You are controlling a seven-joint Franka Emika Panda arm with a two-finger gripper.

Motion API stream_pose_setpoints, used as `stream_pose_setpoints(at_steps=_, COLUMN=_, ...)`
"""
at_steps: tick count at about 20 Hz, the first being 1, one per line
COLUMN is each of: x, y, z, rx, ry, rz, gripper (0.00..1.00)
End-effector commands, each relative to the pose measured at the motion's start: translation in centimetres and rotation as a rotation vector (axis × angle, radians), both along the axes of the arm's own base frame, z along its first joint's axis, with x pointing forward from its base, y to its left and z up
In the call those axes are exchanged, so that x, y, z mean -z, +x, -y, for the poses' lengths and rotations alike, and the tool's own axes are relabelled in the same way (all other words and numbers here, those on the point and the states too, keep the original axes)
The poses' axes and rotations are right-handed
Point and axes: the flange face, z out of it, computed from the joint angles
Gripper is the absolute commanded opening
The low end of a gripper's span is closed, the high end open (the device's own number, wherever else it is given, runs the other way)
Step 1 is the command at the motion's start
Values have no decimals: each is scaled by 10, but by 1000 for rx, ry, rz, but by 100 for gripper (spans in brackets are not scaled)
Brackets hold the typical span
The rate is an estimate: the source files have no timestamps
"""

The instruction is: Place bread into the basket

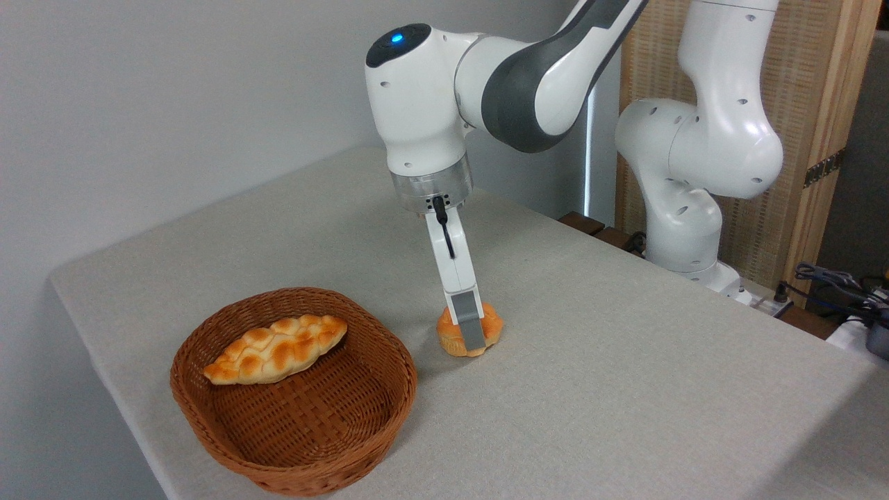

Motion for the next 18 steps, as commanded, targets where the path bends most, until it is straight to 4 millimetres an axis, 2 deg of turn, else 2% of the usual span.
stream_pose_setpoints(at_steps=1, x=5, y=0, z=-1, rx=9, ry=-5, rz=4, gripper=59)
stream_pose_setpoints(at_steps=18, x=4, y=-3, z=-1, rx=15, ry=-3, rz=-13, gripper=56)
